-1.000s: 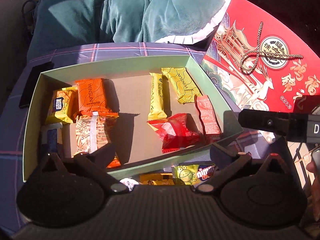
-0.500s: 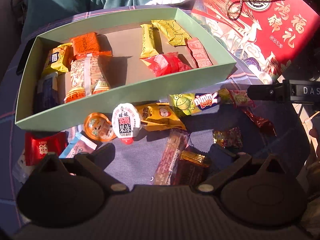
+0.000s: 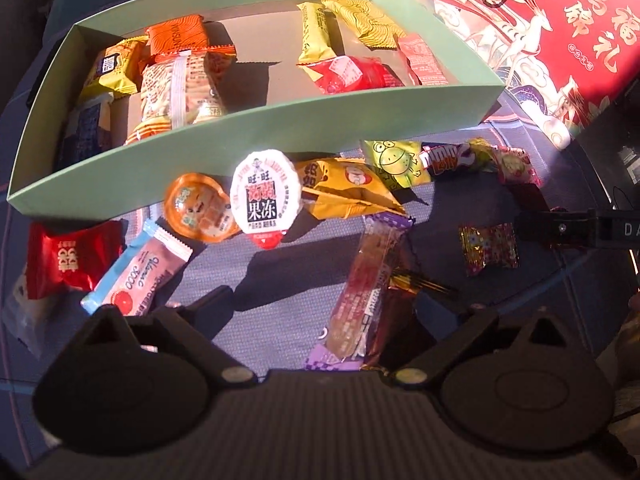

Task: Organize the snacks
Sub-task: 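Grasp a pink stick snack with the left gripper while the right grasps a red foil candy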

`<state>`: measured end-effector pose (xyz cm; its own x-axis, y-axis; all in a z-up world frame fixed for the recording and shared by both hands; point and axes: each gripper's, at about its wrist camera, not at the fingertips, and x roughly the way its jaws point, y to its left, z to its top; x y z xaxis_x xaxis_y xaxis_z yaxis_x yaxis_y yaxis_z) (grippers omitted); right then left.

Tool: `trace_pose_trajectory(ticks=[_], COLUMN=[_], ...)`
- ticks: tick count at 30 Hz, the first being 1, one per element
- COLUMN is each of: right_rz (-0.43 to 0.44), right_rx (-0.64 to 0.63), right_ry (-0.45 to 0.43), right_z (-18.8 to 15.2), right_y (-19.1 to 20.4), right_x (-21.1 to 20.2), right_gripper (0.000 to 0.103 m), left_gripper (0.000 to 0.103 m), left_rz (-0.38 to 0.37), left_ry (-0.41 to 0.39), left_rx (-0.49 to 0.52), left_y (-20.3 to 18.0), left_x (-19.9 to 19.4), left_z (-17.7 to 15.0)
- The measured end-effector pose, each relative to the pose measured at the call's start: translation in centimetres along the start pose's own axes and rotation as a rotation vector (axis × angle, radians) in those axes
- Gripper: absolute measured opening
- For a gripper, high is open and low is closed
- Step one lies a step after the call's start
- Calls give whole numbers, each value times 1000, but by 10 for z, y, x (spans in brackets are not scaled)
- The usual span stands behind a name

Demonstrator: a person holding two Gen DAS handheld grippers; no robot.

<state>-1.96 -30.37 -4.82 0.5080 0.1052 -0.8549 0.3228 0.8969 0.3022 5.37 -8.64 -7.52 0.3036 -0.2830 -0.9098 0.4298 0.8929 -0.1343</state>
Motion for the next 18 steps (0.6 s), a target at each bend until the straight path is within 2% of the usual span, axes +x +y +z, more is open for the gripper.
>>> trace_pose_trajectory(ticks=[1, 2, 3, 4, 5, 6, 7, 18], right_rz=[1, 3, 4, 3, -3, -8, -8, -67], right_rx=[-9, -19, -25, -32, -41, -47, -48, -156], right_ry=[0, 1, -1, -1, -1, 0, 1, -21], right_z=[-2, -4, -5, -6, -6, -6, -6, -16], right_y=[4, 9, 13, 16, 22, 25, 27, 50], right_x=[-1, -1, -1, -1, 0, 1, 2, 8], right_gripper=[86, 75, 65, 59, 46, 41, 41, 43], left_gripper=[85, 84, 73, 59, 49, 25, 17, 15], left_rz=[-7, -2, -1, -3, -12, -15, -6, -4], left_ry=[5, -1, -15, -22, -28, -24, -20, -17], left_rx=[8, 22, 49, 65, 76, 82, 88, 16], left_y=[-1, -4, -8, -10, -11, -13, -13, 12], left_x=[1, 2, 2, 1, -1, -1, -1, -9], left_z=[0, 0, 0, 0, 0, 2, 2, -7])
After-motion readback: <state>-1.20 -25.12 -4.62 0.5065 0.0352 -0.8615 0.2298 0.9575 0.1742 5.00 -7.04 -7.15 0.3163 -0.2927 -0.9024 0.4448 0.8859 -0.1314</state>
